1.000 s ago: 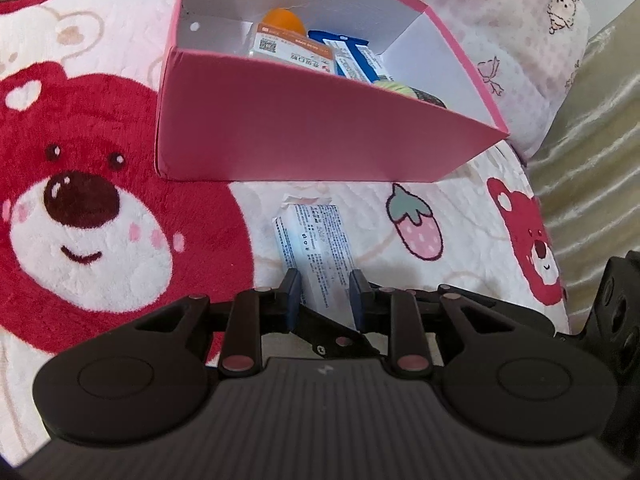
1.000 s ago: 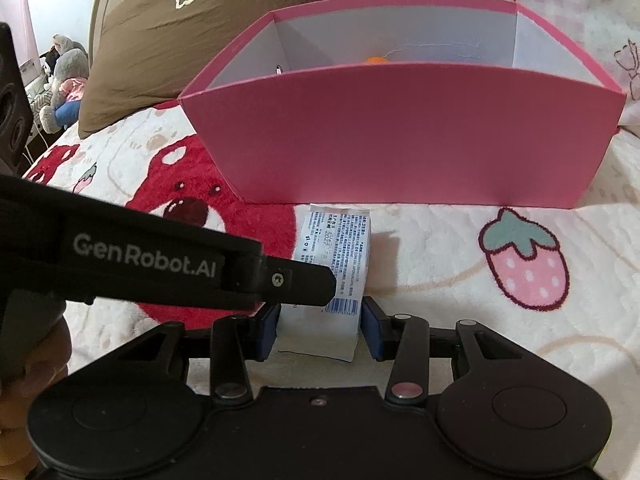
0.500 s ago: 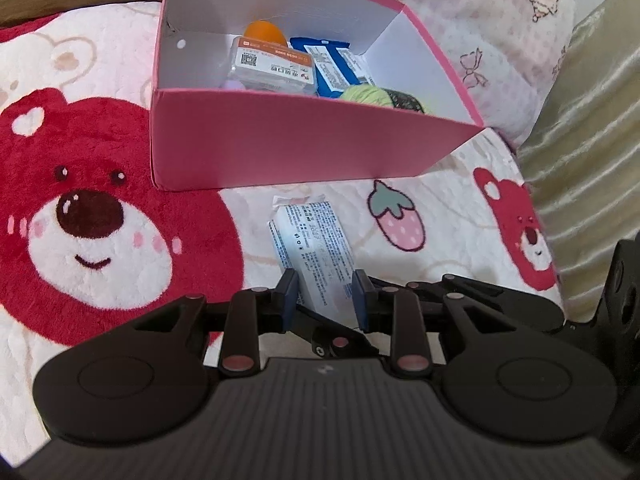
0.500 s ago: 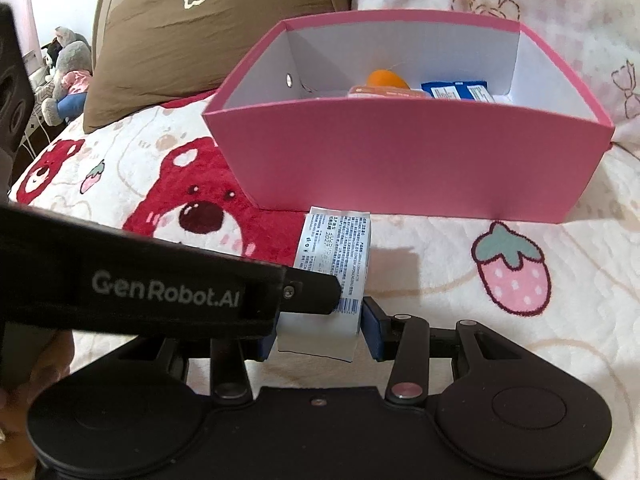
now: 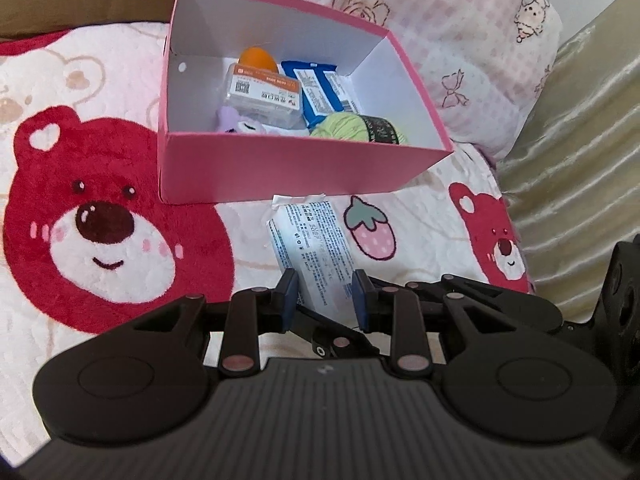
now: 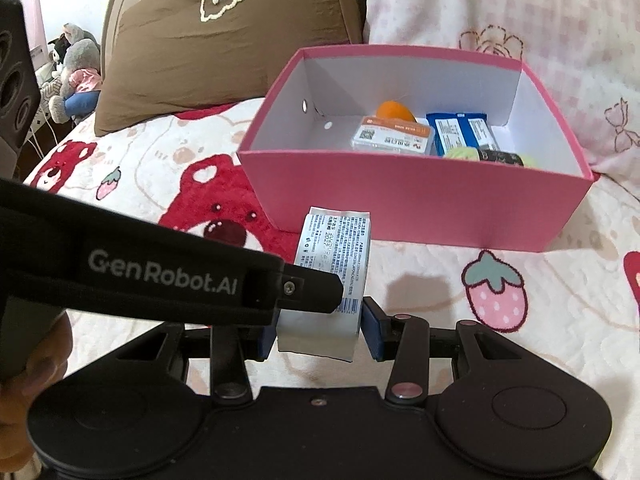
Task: Organize objects
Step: 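Lift the white medicine box with the left tool over the pink box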
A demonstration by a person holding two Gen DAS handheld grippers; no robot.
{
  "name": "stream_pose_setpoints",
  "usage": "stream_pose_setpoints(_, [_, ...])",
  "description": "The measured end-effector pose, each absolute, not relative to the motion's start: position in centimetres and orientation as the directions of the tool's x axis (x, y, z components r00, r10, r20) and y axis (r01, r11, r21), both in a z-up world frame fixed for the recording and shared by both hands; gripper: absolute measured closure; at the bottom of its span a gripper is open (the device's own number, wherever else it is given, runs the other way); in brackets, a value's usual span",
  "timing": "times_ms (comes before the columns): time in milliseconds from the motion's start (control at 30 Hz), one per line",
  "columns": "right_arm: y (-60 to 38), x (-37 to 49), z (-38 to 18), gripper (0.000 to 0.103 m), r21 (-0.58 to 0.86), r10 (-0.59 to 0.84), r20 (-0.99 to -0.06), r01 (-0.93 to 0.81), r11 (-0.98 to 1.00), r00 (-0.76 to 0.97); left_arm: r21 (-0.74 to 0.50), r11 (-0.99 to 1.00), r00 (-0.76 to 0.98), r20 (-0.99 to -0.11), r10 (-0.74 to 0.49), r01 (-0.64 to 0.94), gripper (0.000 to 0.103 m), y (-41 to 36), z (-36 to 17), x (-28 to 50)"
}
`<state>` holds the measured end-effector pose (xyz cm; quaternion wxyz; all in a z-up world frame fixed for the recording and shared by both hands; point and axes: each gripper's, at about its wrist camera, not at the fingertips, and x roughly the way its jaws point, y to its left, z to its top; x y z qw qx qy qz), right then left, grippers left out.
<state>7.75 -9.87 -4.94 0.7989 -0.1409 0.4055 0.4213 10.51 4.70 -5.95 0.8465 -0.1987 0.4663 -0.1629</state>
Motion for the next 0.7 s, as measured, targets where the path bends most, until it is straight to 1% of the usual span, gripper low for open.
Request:
stream_pose_setpoints(233, [-10.2, 7.2, -2.9, 0.055, 0.122, 0.573, -0.757, -0.794, 0.596, 0.314, -0.496, 0.864, 0.526, -0.712, -0.464, 0.090, 0.076, 5.0, -3.7, 9.8])
stream_pose_setpoints(433, [-10.8, 7.2, -0.7, 0.055, 0.106, 0.595, -0.738, -0.818, 0.566, 0.316, -0.555, 0.828, 0.550, -0.666, -0.504, 0.087, 0.077, 5.5, -1.8, 9.4])
stream_pose_setpoints(700, [-11.7, 7.6, 0.7, 0.055, 0.138, 0.641, -0.691, -0.809, 0.571, 0.334, -0.522, 0.847, 0.571, -0.666, -0.481, 0.105, 0.076, 4.7, 0.2, 9.6])
